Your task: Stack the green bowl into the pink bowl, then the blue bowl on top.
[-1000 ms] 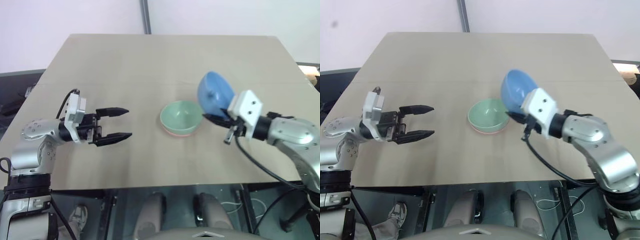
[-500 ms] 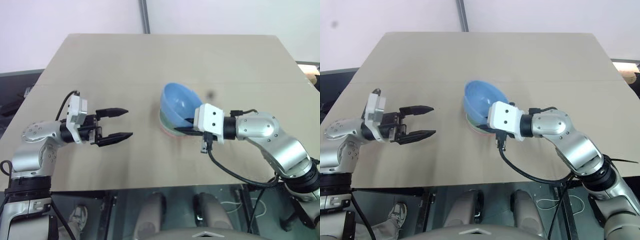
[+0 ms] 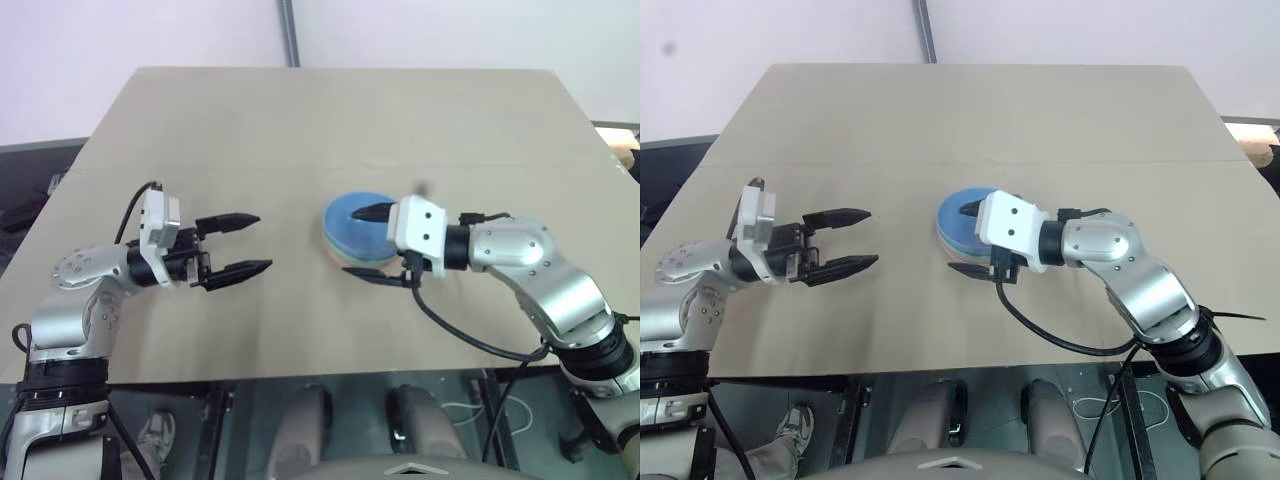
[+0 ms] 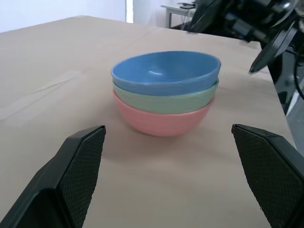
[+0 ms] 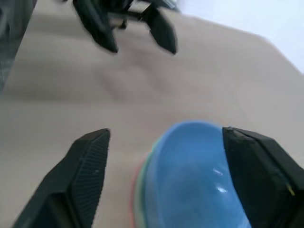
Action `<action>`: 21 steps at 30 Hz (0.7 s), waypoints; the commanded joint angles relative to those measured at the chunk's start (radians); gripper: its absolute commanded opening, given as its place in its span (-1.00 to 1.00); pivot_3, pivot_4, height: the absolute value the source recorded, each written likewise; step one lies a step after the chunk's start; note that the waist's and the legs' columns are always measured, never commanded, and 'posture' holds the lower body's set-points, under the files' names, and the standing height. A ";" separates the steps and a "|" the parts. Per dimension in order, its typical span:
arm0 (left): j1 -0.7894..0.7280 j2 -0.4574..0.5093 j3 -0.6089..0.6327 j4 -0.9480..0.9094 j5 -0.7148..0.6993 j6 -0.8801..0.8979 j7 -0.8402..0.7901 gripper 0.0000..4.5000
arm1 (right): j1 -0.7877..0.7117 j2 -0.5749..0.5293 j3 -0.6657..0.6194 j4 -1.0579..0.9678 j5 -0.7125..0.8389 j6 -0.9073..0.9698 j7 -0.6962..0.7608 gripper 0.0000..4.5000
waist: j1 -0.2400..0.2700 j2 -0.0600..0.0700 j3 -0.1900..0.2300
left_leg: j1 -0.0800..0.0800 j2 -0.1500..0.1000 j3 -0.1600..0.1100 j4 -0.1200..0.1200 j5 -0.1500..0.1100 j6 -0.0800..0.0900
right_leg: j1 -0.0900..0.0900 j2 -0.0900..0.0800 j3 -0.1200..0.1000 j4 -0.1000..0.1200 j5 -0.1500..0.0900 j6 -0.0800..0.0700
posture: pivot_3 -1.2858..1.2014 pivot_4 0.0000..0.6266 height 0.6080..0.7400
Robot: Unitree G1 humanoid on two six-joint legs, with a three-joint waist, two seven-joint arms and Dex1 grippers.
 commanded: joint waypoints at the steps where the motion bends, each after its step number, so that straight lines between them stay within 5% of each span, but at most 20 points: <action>1: 0.045 -0.007 0.054 -0.105 -0.056 0.035 0.046 1.00 | 0.065 -0.010 -0.230 -0.105 0.161 0.111 -0.040 0.93 | 0.001 0.000 0.000 | 0.000 0.000 0.000 0.000 0.000 0.000 | 0.000 0.000 0.000 0.000 0.000 0.000 | 0.03 -0.52 1.00; 5: 0.115 -0.048 0.061 -0.179 -0.036 0.029 0.146 1.00 | 0.264 -0.113 -0.340 -0.134 0.070 0.009 -0.049 0.93 | 0.003 0.000 0.000 | 0.000 -0.001 -0.001 0.000 0.000 0.000 | 0.002 -0.002 -0.001 -0.001 0.000 0.000 | 0.03 -0.52 1.00; 10: 0.266 -0.095 0.093 -0.292 0.002 -0.009 0.254 1.00 | 0.559 -0.161 -0.552 -0.100 0.133 -0.060 0.019 0.93 | -0.002 0.000 0.000 | 0.000 -0.001 0.000 -0.003 0.000 0.000 | 0.002 -0.002 -0.001 -0.006 0.000 0.000 | 0.03 -0.52 1.00; 21: 0.481 -0.082 0.222 -0.444 0.003 0.023 0.382 1.00 | 0.799 -0.190 -0.819 0.029 0.222 -0.125 0.121 0.93 | 0.002 0.000 -0.001 | 0.004 0.001 0.002 -0.001 0.000 0.000 | 0.006 -0.001 0.001 -0.006 -0.003 -0.002 | 0.03 -0.52 1.00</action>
